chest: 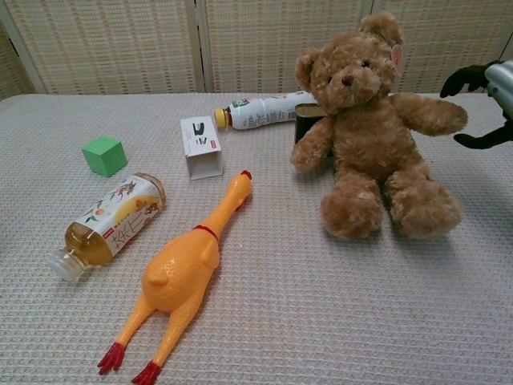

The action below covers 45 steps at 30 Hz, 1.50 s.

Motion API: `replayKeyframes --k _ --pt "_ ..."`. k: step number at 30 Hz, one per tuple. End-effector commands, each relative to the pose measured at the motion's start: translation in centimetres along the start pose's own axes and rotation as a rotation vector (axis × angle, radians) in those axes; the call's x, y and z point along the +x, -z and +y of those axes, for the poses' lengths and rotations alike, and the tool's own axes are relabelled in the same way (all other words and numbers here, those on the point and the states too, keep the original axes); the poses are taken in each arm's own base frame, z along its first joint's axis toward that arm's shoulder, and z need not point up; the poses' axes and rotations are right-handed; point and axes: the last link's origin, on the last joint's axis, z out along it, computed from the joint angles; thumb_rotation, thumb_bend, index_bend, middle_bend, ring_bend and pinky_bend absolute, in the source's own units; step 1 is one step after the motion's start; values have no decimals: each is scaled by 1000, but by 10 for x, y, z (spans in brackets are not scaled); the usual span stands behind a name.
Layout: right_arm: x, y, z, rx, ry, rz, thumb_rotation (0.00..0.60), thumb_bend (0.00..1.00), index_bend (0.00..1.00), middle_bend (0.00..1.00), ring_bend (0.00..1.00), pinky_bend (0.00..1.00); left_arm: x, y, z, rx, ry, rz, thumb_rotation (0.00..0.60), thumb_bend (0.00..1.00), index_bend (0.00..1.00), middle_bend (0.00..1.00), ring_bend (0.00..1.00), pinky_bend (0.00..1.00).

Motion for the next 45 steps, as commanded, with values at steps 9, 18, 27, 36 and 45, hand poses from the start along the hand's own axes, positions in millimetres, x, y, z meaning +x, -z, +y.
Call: replayKeyframes --k 9,18,27,36,45 --pt "-9 -15 -12 -27 16 42 600 119 435 322 359 413 0 1 0 -5 0 0 600 444 255 129 147 329" --pt "-8 -20 -14 -40 23 76 600 119 537 363 402 468 0 1 1 -11 0 -4 600 443 255 129 147 329" --pt "-3 -25 -12 -74 3 122 600 119 620 390 418 480 0 1 2 -13 1 -3 600 443 255 129 147 329" --pt "-12 -22 -10 -63 29 59 600 119 631 391 418 480 0 1 2 -15 -1 1 600 444 254 130 179 329" --pt "1 -26 -8 -94 17 145 600 119 635 390 418 480 0 1 2 -13 2 -2 600 444 255 130 179 330"
